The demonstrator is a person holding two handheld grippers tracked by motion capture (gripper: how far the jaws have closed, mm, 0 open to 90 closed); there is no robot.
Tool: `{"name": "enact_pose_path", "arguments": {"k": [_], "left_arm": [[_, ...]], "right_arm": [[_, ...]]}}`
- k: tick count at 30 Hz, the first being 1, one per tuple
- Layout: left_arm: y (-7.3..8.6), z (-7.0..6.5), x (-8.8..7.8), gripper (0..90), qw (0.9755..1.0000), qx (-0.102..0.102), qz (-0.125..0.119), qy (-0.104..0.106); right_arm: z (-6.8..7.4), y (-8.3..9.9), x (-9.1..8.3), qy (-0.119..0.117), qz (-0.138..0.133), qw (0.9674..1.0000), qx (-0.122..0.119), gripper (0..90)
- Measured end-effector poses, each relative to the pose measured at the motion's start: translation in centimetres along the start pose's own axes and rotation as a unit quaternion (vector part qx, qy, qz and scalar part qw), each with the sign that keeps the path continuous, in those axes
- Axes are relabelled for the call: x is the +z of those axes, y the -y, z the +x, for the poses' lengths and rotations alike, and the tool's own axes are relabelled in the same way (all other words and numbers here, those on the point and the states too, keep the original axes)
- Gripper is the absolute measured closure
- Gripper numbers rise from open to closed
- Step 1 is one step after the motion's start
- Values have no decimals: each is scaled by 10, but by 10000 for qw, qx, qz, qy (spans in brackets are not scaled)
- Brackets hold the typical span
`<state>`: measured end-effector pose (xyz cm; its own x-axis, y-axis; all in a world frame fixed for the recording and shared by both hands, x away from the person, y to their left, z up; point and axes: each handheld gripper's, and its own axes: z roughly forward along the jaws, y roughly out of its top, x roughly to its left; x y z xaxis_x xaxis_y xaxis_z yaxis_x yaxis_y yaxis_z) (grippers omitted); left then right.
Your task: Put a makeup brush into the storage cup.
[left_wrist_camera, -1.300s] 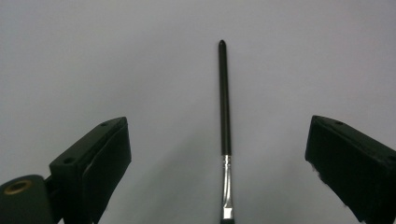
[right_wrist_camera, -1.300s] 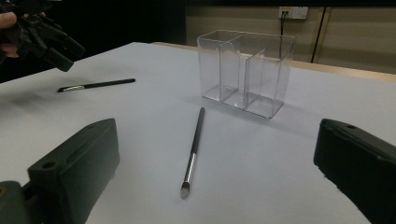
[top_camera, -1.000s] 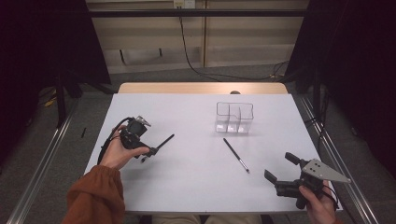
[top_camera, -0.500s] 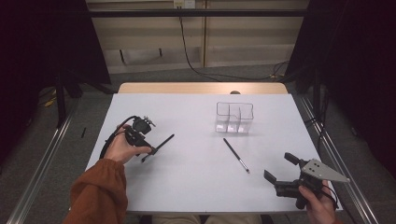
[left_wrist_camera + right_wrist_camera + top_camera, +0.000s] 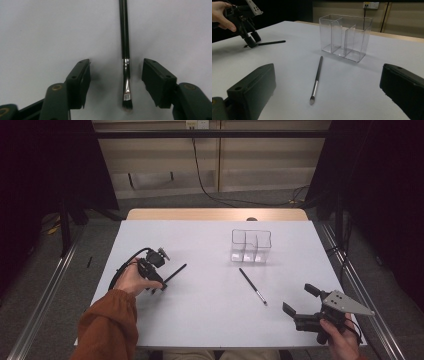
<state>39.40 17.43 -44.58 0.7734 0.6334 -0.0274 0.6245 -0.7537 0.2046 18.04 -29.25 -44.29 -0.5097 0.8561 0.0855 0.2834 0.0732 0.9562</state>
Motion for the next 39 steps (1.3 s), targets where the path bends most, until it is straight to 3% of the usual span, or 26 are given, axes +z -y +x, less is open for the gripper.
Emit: {"name": "enact_pose_path", "arguments": {"k": [3,4,9,15,18,21,29,31,39], "left_arm": [[-1,-1,0,447,10000,8,44,-24],[-2,-1,0,455,9999,93,98,-49],[-7,-8,0,589,9993,281,262,-12],[-11,-8,2,632,9986,343,407,42],[-13,-6,2,662,9985,267,473,116],[-15,-4,2,726,9984,180,522,109],[-20,-7,4,791,9975,138,699,21],[-20,-9,4,837,9975,102,701,21],[-15,-3,1,843,9986,-52,473,224]], "right_arm": [[0,0,0,0,-5,10000,-5,0],[0,0,0,5,-2,10000,-8,0],[0,0,-1,12,-4,10000,-13,0],[1,0,-2,18,2,10000,-16,0],[1,1,-2,9,3,10000,-11,0],[1,1,-2,6,18,10000,-28,0],[1,1,-3,28,19,10000,0,0],[1,1,-3,33,19,10000,-12,0],[1,1,-3,31,31,10000,-10,0]]}}
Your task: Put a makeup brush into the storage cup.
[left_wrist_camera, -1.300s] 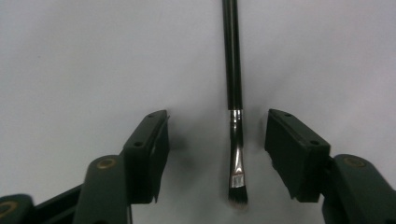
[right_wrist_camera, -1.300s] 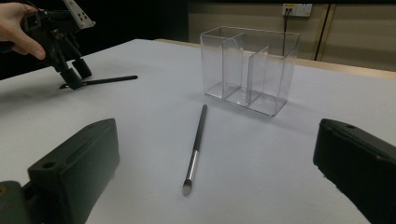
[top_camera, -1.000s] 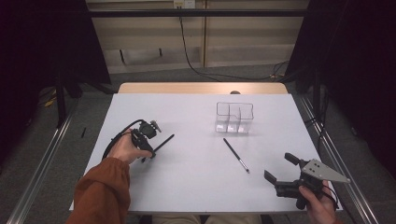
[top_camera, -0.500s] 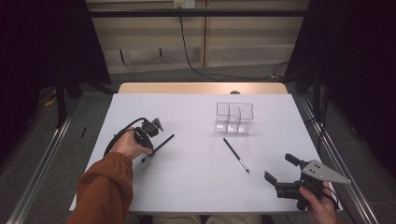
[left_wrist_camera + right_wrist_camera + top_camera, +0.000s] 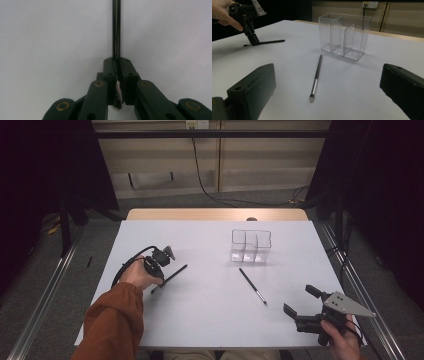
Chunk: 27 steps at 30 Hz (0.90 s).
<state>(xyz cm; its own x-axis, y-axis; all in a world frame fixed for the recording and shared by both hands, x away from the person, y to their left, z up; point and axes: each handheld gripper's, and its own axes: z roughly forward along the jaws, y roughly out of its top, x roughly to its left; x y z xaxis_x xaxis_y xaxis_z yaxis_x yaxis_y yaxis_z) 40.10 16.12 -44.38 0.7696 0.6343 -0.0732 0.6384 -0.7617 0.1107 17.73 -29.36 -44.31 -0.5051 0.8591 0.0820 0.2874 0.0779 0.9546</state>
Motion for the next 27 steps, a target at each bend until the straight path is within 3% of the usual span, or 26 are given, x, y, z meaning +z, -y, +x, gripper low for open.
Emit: {"name": "enact_pose_path", "arguments": {"k": [10,14,20,21,27], "left_arm": [[7,9,-2,844,9991,-269,-261,198],[9,11,-4,844,9987,-315,-368,157],[15,14,-9,845,9961,-419,-723,283],[17,14,-10,845,9954,-429,-767,385],[25,19,-14,845,9929,-511,-999,392]], "right_arm": [[-1,0,1,4,1,10000,-10,0],[0,0,1,-3,-5,10000,-2,0],[0,0,1,-1,-9,10000,-1,0],[0,0,1,-3,-10,10000,-1,0],[0,0,1,6,-8,10000,12,0]]}}
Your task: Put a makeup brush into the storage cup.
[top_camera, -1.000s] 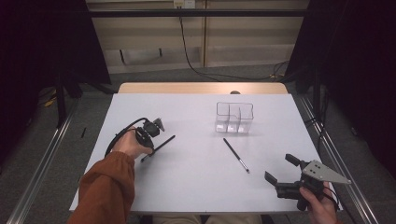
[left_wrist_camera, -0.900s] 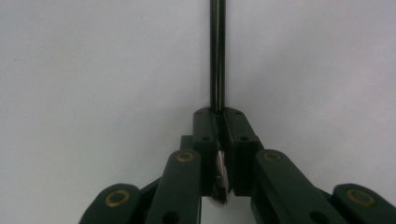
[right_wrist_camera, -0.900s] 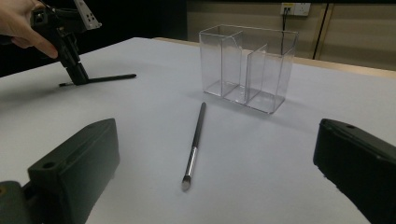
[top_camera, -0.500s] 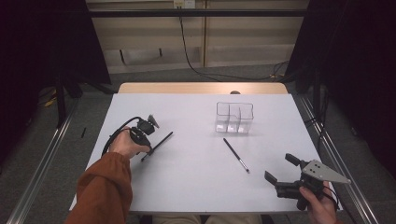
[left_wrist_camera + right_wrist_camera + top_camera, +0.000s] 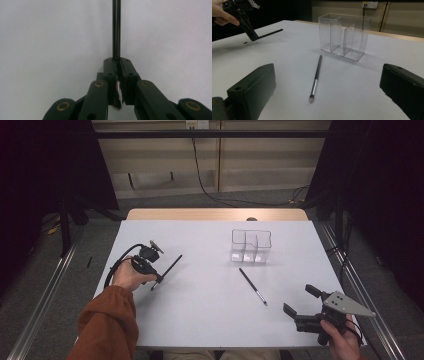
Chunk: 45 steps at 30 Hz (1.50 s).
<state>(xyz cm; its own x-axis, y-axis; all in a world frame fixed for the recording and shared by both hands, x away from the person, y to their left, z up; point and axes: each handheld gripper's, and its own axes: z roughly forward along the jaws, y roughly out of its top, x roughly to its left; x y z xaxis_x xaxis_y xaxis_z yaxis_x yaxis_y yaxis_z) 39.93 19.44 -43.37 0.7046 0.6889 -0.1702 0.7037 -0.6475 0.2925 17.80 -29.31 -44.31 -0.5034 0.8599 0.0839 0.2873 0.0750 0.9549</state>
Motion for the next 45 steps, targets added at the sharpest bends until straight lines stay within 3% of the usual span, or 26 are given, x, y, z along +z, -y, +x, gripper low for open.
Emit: {"name": "enact_pose_path", "arguments": {"k": [6,9,11,14,16,25,29,35,40,45], "left_arm": [[6,2,-9,844,9989,-73,-435,138],[8,0,-12,844,9978,-47,-651,77],[9,0,-13,844,9970,31,-750,198],[10,-3,-16,844,9958,132,-884,195],[10,-5,-18,844,9949,93,-983,214],[16,-9,-22,844,9909,182,-1289,327],[19,-10,-23,844,9914,114,-1273,299],[22,-18,-25,844,9884,169,-1462,372],[23,-26,-28,844,9837,252,-1711,494],[25,-30,-28,843,9807,255,-1843,602]], "right_arm": [[0,0,0,-1,-8,10000,4,0],[0,0,0,1,-5,10000,-4,0],[0,0,0,-1,-6,10000,16,0],[0,0,0,-1,-7,10000,-5,0],[-1,0,0,-4,-7,10000,0,0],[0,0,0,-2,-12,10000,-1,0],[0,0,0,-2,-10,10000,-1,0],[0,0,1,-6,-11,10000,-1,0],[0,0,0,1,-15,10000,1,0],[0,0,-1,3,-16,10000,22,0]]}}
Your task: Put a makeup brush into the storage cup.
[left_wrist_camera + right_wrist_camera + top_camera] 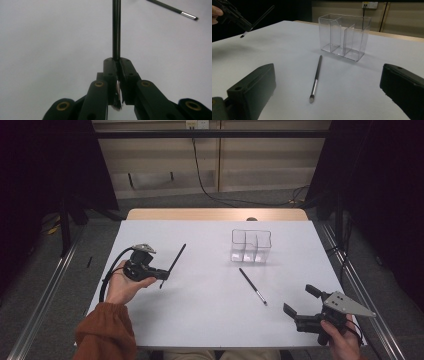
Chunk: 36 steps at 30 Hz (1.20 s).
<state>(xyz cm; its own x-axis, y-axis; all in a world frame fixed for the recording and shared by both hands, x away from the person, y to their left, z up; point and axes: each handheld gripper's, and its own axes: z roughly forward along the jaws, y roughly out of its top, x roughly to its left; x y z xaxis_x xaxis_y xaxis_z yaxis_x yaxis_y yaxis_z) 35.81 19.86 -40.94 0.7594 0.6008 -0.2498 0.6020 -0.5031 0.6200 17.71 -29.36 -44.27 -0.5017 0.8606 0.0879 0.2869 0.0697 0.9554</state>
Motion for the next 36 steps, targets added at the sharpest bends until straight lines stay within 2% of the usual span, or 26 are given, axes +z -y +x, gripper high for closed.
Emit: {"name": "enact_pose_path", "arguments": {"k": [4,11,20,24,30,36], "left_arm": [[1,-4,1,844,9999,32,-70,124],[3,-16,3,844,9993,257,-81,265],[8,-30,2,843,9971,418,-315,547],[9,-36,3,843,9962,555,-207,643],[6,-42,2,843,9954,672,-157,670],[2,-53,4,844,9935,823,-83,783]], "right_arm": [[-1,1,-2,28,-14,10000,-7,0],[-1,0,-2,55,-35,10000,26,0],[-1,0,-3,35,-66,10000,37,0],[0,0,-4,47,-79,9999,42,0],[0,0,-3,54,-79,10000,9,0],[0,-1,-6,-43,-142,9999,22,0]]}}
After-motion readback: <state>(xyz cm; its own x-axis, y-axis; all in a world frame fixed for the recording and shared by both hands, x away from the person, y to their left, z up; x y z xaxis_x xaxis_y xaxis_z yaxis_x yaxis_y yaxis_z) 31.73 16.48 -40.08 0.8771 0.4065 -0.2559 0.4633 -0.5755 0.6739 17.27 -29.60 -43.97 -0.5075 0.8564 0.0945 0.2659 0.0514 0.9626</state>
